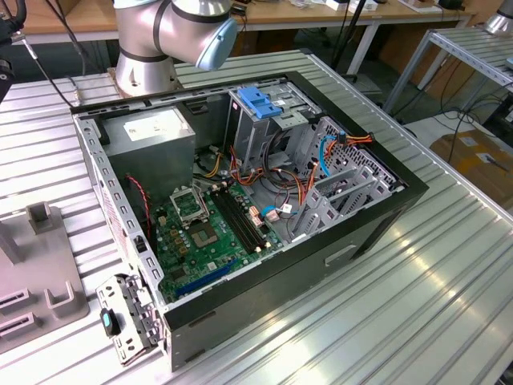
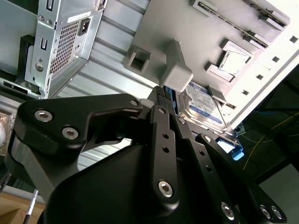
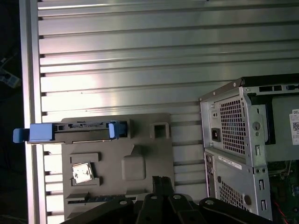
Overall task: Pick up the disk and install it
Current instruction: 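Reach for the disk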
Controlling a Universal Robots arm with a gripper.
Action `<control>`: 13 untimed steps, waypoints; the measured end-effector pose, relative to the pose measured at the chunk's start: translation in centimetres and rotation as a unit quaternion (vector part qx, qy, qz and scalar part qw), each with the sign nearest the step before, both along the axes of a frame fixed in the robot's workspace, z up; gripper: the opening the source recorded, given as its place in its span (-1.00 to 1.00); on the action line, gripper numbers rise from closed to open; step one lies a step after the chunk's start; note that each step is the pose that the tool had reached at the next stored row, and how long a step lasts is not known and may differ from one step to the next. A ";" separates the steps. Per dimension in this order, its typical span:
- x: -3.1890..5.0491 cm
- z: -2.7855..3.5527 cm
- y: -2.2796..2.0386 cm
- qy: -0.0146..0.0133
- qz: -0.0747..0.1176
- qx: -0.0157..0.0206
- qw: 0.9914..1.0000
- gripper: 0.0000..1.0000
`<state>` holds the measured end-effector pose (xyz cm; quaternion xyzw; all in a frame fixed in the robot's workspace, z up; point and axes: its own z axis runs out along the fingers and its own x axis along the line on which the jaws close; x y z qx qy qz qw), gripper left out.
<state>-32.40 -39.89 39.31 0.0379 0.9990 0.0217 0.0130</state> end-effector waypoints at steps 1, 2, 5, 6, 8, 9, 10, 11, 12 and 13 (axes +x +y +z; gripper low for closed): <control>-0.02 0.00 0.00 0.000 0.000 0.000 1.000 -0.79; -0.04 0.00 0.00 0.000 0.000 0.000 1.000 -0.79; -0.17 -0.01 0.00 0.000 0.000 0.000 1.000 -0.79; -0.20 -0.01 0.00 0.000 0.000 0.000 1.000 -0.79; -0.27 -0.01 0.00 0.000 0.000 0.000 1.000 -0.79; -0.29 0.00 0.00 0.000 0.000 0.000 1.000 -0.79; -0.30 0.00 0.00 0.000 0.000 0.000 1.000 -0.79; -0.30 0.00 0.00 0.000 0.000 0.000 1.000 -0.79; -0.31 -0.01 0.00 0.000 0.000 0.000 1.000 -0.79; -0.32 -0.01 0.00 0.000 0.000 0.000 1.000 -0.79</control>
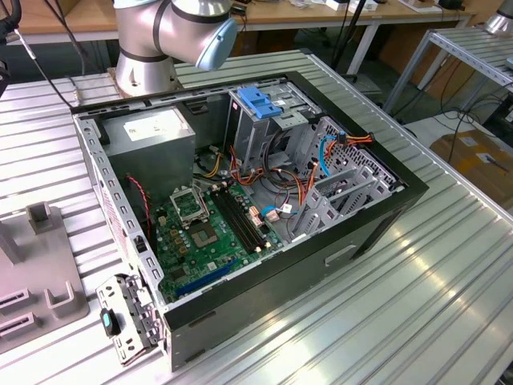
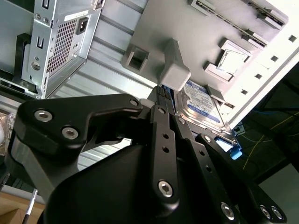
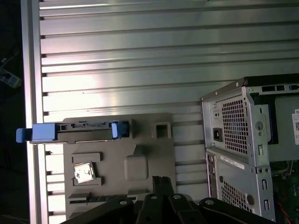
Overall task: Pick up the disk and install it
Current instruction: 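Reach for the disk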
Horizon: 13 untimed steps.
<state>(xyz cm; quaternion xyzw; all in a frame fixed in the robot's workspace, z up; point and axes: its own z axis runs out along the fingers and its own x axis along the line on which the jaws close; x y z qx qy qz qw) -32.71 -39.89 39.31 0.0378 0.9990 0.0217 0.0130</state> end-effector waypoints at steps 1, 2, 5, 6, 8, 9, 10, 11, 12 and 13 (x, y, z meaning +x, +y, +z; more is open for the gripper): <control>-0.01 0.00 0.00 0.000 0.000 0.000 1.000 -0.79; -0.02 0.00 0.00 0.000 0.000 0.000 1.000 -0.79; -0.07 0.00 0.00 0.000 0.000 0.000 1.000 -0.79; -0.15 0.00 0.00 0.000 0.000 0.000 1.000 -0.79; -0.23 0.00 0.00 0.000 0.000 0.000 1.000 -0.79; -0.23 0.00 0.00 0.000 0.000 0.000 1.000 -0.79; -0.24 0.00 0.00 0.000 0.000 0.000 1.000 -0.79; -0.24 0.00 0.00 0.000 0.000 0.000 1.000 -0.79; -0.24 0.00 0.00 0.000 0.000 0.000 1.000 -0.79; -0.24 0.00 0.00 0.000 0.000 0.000 1.000 -0.79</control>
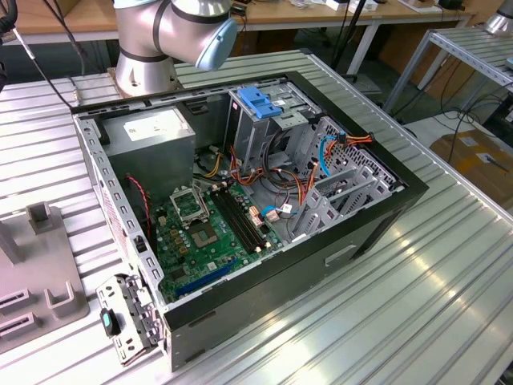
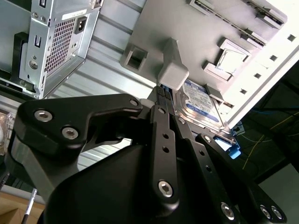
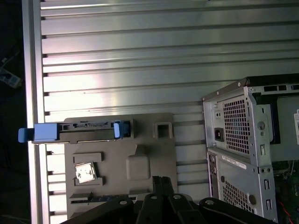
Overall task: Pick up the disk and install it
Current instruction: 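Reach for the disk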
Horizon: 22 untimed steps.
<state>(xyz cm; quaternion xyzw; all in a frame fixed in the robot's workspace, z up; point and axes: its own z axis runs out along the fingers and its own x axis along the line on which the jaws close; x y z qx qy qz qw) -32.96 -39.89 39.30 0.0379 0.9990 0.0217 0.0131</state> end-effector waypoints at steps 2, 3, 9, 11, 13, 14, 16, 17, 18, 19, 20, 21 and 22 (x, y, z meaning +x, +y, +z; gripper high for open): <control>-0.03 0.00 0.00 0.000 0.000 0.000 1.000 -0.79; -0.11 0.00 0.00 0.000 0.000 0.000 1.000 -0.79; -0.79 -0.05 0.00 0.000 0.000 0.000 1.000 -0.79; -1.10 -0.07 0.01 0.000 0.000 0.000 1.000 -0.79; -1.37 -0.09 0.03 0.000 0.000 0.000 1.000 -0.79; -1.59 -0.10 0.06 0.000 0.000 0.000 1.000 -0.79; -1.99 -0.12 0.14 0.000 0.000 0.000 1.000 -0.79; -2.21 -0.13 0.20 0.000 0.000 0.000 1.000 -0.79; -2.31 -0.13 0.24 0.000 0.000 0.000 1.000 -0.79; -2.35 -0.13 0.27 0.000 0.000 0.000 1.000 -0.79; -2.36 -0.13 0.27 0.000 0.000 0.000 1.000 -0.79; -2.37 -0.13 0.28 0.000 0.000 0.000 1.000 -0.79; -2.39 -0.13 0.30 0.000 0.000 0.000 1.000 -0.79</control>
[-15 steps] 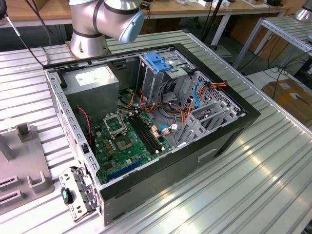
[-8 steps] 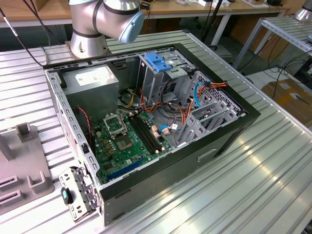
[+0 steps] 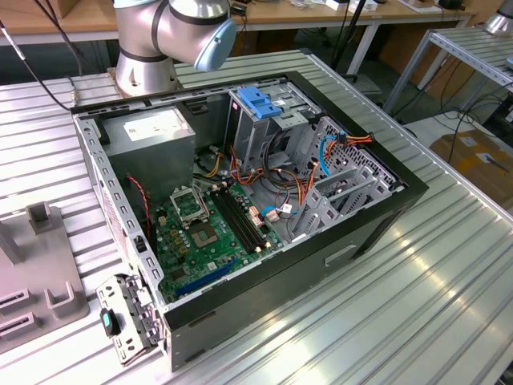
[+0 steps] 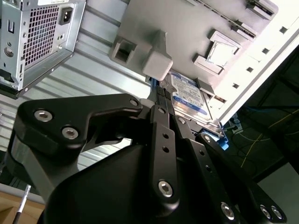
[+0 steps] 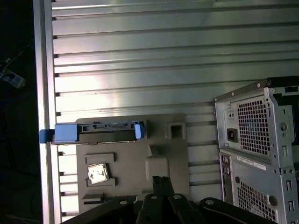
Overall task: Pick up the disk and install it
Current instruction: 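Reach for the disk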
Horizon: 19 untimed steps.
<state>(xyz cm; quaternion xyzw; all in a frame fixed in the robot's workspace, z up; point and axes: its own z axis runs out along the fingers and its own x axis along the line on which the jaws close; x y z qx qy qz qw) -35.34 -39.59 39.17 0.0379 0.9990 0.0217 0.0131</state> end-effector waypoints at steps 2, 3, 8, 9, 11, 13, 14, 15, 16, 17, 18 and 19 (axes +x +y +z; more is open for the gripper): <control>0.00 0.00 0.16 0.000 0.000 0.000 1.000 -0.79; 0.00 0.00 0.26 0.000 0.000 0.000 1.000 -0.79; 0.00 0.00 0.90 0.000 0.000 0.000 1.000 -0.79; 0.00 0.00 1.05 0.000 0.000 0.000 1.000 -0.79; 0.00 0.00 1.29 0.000 0.000 0.000 1.000 -0.79; 0.00 -0.01 1.52 0.000 0.000 0.000 1.000 -0.79; 0.00 -0.01 1.60 0.000 0.000 0.000 1.000 -0.79; 0.00 -0.01 1.67 0.000 0.000 0.000 1.000 -0.79; -0.02 -0.01 1.70 0.000 0.000 0.000 1.000 -0.79; -0.06 -0.01 1.74 0.000 0.000 0.000 1.000 -0.79; -0.08 -0.01 1.77 0.000 0.000 0.000 1.000 -0.79; -0.12 -0.01 1.80 0.000 0.000 0.000 1.000 -0.79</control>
